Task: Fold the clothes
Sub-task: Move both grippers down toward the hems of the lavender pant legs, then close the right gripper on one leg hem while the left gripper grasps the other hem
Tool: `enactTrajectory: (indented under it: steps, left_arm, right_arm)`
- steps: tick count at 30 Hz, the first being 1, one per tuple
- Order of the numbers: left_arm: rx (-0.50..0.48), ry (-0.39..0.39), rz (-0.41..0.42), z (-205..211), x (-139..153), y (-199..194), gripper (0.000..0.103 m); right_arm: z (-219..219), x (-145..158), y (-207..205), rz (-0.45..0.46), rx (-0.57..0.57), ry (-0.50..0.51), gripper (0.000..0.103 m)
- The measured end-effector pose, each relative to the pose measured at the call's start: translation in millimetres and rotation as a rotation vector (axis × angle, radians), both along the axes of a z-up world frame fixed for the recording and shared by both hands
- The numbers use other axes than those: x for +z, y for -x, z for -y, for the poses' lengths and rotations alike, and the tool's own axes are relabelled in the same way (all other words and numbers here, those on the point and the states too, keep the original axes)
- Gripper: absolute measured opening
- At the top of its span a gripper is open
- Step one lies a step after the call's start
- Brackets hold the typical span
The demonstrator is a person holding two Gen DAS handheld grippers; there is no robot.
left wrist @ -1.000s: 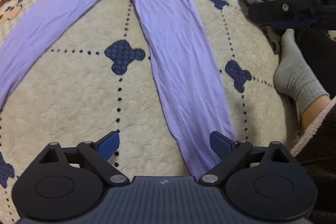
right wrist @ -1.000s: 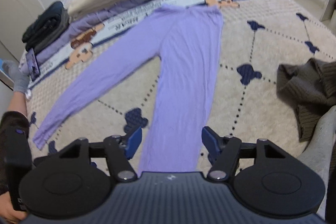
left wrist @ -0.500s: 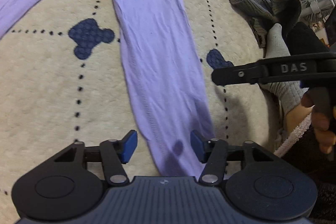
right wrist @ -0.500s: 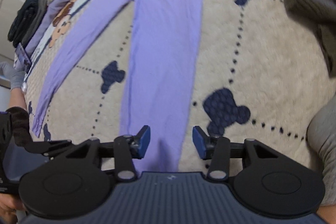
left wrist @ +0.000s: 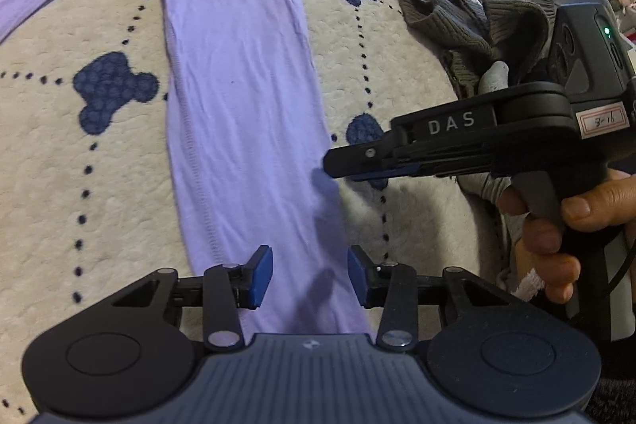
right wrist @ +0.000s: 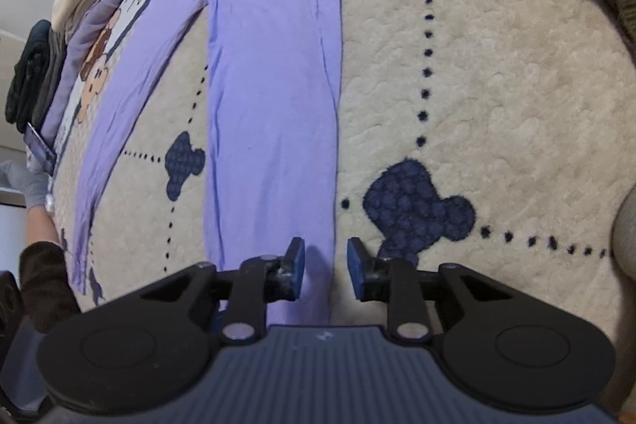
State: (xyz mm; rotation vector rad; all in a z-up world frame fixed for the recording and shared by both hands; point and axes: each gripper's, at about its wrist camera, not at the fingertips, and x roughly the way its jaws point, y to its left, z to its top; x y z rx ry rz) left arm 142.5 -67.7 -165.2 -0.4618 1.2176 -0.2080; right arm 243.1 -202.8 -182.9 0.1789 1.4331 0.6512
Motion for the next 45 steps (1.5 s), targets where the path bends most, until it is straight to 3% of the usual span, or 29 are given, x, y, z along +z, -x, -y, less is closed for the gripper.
enactTrajectory:
  steps: [2,4,14,27,31,33,38,41,43,45]
  left_arm:
    - [0.006,-0.001,0.001,2.5,-3.1,-1.9,0.041]
    - [0.014,-0.001,0.004,2.3,-5.0,-0.7,0.041]
    - [0.040,0.009,0.031,2.2,-6.9,0.3,0.041]
    - [0.111,0.020,0.071,1.8,-2.7,-6.3,0.036]
    - [0.099,0.024,0.077,3.6,-2.5,-6.7,0.036]
    - [0.100,0.028,0.069,3.8,-5.1,-6.7,0.036]
    - [0.103,0.032,0.058,3.0,-8.0,-7.7,0.036]
    - [0.106,0.029,0.055,3.4,-8.9,-7.6,0.036]
    - [0.105,0.023,0.057,2.8,-8.9,-6.9,0.036]
    - [0.104,0.006,0.067,2.3,-7.9,-6.3,0.036]
  right_arm:
    - [-2.5,-2.9,0.2,0.001,0.006,-0.015,0.020]
    - [-4.4,-5.1,0.3,0.003,0.010,-0.027,0.005]
    - [-4.4,8.7,1.3,-0.013,0.003,-0.114,0.005]
    - [-12.4,13.1,2.1,-0.042,0.004,-0.084,0.005]
    - [-5.7,10.2,-5.8,-0.026,-0.029,-0.032,0.012]
    - [-0.1,3.3,-9.4,-0.035,-0.037,-0.010,0.020]
    - [6.2,-9.7,-11.6,-0.053,-0.026,0.015,0.022]
    - [2.8,-12.2,-11.3,-0.053,-0.015,0.003,0.019]
    - [0.7,-14.9,-12.3,-0.063,-0.025,-0.003,0.005]
    - [-1.9,-16.3,-12.8,-0.076,-0.033,-0.013,0.004]
